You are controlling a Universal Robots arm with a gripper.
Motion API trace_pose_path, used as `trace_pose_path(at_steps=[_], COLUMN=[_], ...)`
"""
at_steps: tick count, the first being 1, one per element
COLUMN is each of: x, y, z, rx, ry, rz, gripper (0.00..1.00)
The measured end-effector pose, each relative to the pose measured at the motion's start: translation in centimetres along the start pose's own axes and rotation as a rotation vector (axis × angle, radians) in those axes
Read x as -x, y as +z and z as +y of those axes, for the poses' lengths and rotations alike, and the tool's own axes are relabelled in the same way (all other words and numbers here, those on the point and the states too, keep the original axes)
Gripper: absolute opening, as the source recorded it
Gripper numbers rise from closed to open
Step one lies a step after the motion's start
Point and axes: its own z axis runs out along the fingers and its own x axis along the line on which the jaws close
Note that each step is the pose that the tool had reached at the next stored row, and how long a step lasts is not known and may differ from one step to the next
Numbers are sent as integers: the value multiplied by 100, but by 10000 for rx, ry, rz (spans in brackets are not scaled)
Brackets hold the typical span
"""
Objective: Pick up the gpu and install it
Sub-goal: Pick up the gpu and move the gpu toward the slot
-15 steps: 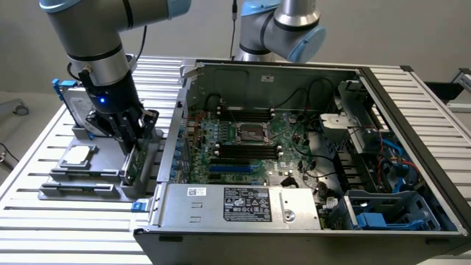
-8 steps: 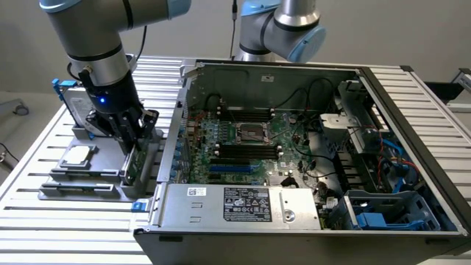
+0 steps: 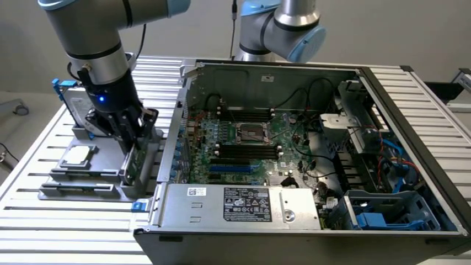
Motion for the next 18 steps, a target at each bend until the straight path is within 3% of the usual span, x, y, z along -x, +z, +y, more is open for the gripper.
trace_pose_path(at_steps=[4,18], x=[3,26], y=[-134,-772], z=[-2,-12], rx=[14,16], ry=[0,0], rz=[1,3], gripper=[26,26])
